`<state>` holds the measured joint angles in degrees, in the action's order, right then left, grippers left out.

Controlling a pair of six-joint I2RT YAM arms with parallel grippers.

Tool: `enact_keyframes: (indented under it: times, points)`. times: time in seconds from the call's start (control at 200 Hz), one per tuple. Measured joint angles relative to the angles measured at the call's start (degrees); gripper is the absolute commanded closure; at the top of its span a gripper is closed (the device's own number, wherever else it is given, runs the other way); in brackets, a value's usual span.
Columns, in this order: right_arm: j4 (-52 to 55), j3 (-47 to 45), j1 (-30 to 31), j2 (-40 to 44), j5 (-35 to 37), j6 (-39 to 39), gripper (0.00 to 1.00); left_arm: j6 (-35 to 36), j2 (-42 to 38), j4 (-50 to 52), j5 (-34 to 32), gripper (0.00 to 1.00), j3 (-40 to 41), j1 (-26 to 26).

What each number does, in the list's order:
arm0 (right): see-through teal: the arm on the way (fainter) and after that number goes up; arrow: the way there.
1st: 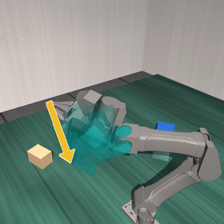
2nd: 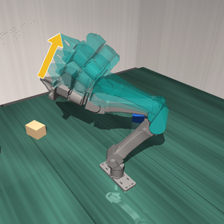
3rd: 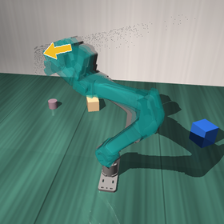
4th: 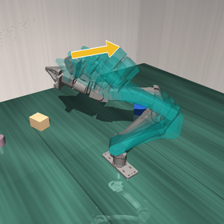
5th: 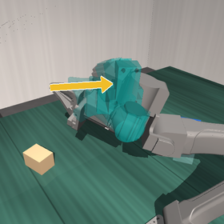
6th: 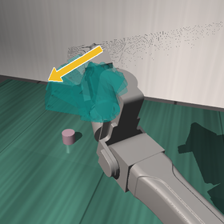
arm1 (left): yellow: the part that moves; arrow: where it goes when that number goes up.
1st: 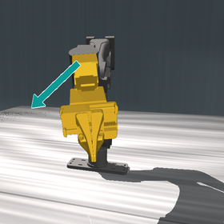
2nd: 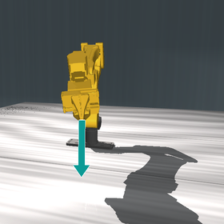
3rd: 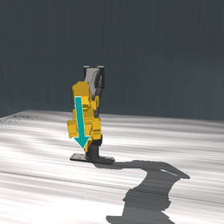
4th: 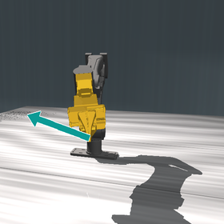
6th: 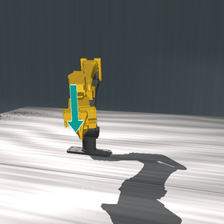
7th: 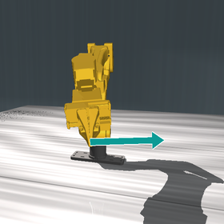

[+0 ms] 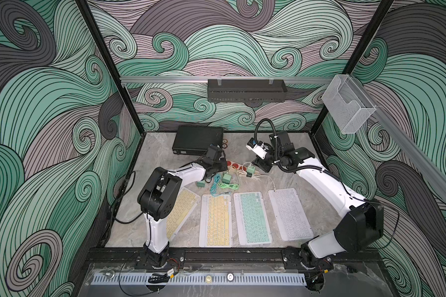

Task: Unplug the wireless keyboard
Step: Remove the plug from the socket.

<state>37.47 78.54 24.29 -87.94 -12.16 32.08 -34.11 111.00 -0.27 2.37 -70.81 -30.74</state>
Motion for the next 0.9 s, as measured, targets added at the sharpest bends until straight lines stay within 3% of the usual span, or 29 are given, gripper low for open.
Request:
enact_keyframes:
  times: [0.285, 0.585, 0.901]
  points:
    - [9.09, 6.58, -0.07, -6.54, -0.28, 2.95, 0.57, 0.26, 1.79, 2.78, 3.76, 0.78, -3.74, -0.07]
    - [12.63, 6.60, -0.07, -9.09, 0.85, 5.70, 0.52, 0.17, 6.45, 5.22, 6.97, 0.80, -7.98, -0.04]
    - [14.21, 6.73, -0.11, -15.34, 2.10, 7.02, 0.54, -0.09, 8.20, 5.84, 11.02, 0.80, -8.74, -0.04]
